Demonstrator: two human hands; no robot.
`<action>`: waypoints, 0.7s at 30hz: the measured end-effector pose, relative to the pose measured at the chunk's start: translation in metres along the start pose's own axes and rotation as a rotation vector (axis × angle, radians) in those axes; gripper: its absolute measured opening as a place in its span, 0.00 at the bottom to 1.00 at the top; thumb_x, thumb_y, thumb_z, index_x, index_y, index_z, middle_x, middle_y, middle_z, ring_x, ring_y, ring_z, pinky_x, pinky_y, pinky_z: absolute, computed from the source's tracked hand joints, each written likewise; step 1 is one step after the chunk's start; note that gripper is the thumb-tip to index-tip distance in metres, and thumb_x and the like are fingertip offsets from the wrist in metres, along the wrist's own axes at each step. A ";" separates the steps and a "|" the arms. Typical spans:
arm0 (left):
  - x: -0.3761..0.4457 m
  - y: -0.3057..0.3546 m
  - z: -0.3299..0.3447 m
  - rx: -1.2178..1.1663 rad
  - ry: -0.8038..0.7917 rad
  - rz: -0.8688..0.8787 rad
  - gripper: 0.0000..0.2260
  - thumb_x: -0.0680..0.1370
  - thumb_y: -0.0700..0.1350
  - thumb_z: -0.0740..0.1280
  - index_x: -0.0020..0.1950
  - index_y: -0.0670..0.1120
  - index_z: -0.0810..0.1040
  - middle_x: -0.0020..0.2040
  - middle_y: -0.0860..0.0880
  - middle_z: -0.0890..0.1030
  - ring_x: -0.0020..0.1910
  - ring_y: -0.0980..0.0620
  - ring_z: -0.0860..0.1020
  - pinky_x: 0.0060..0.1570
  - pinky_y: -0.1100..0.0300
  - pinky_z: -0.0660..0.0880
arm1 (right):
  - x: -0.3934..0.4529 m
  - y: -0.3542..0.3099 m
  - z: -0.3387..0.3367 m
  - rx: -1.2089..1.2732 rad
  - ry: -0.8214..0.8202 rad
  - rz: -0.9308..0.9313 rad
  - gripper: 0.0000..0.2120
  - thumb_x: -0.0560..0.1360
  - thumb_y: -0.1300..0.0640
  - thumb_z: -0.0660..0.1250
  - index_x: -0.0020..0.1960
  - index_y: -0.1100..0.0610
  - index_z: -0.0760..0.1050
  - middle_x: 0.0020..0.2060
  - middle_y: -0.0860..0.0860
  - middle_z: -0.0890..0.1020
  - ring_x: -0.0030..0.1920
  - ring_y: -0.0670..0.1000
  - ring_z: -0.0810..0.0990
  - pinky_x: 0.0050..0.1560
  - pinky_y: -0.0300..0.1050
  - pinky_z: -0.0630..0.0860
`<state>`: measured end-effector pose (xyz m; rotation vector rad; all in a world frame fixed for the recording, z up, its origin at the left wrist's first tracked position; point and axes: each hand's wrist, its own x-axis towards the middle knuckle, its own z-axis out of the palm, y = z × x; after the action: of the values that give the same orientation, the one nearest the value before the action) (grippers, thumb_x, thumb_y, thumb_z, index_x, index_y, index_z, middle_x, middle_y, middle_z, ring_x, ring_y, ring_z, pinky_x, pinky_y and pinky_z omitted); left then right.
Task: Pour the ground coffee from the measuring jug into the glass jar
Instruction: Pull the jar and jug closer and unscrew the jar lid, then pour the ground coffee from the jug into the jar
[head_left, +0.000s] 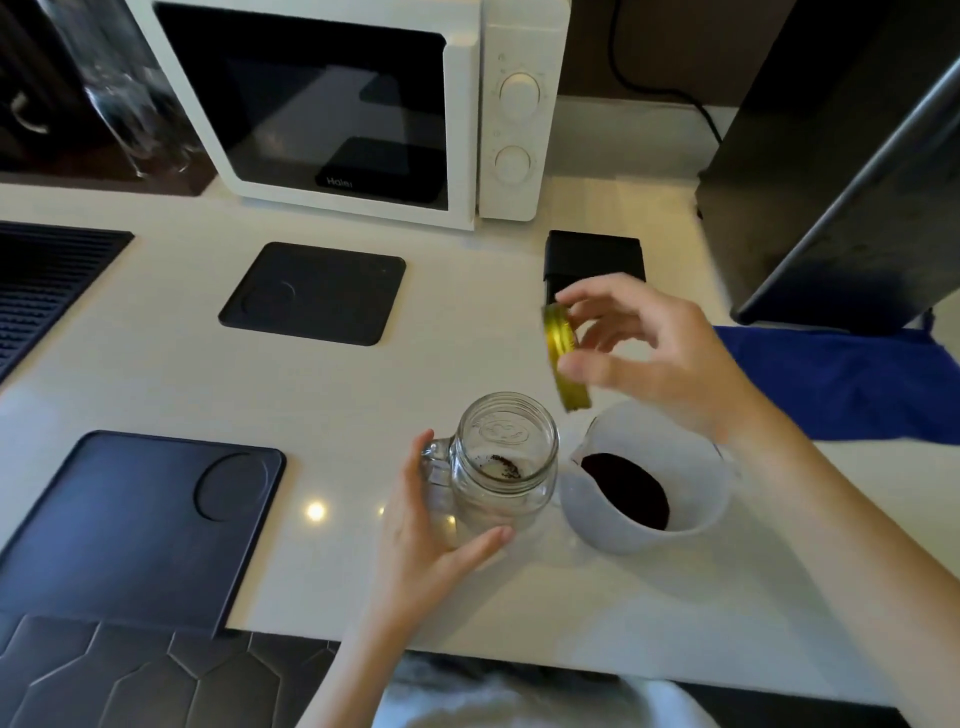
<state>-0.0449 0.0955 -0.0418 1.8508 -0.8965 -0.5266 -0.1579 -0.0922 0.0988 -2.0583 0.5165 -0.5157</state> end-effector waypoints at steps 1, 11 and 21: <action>0.000 -0.001 0.000 -0.002 0.002 -0.002 0.45 0.57 0.64 0.75 0.66 0.71 0.50 0.68 0.52 0.71 0.66 0.56 0.70 0.64 0.51 0.69 | 0.003 0.009 -0.007 0.060 -0.010 0.059 0.25 0.61 0.41 0.69 0.55 0.48 0.74 0.47 0.45 0.79 0.46 0.44 0.79 0.46 0.35 0.75; 0.000 -0.006 0.003 -0.055 -0.001 -0.052 0.46 0.56 0.61 0.77 0.68 0.65 0.56 0.66 0.52 0.73 0.65 0.54 0.71 0.64 0.45 0.69 | -0.001 0.108 -0.007 0.089 -0.124 0.424 0.34 0.61 0.58 0.78 0.63 0.50 0.68 0.58 0.49 0.75 0.57 0.49 0.76 0.53 0.41 0.74; -0.001 0.002 0.000 -0.065 -0.025 -0.035 0.44 0.57 0.60 0.76 0.67 0.64 0.57 0.64 0.60 0.72 0.62 0.66 0.70 0.59 0.65 0.68 | 0.001 0.118 0.000 -0.283 -0.188 0.349 0.30 0.68 0.62 0.74 0.66 0.57 0.66 0.63 0.57 0.68 0.62 0.54 0.66 0.59 0.42 0.64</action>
<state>-0.0460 0.0954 -0.0399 1.8072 -0.8551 -0.5954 -0.1760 -0.1499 -0.0029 -2.1892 0.8521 -0.0425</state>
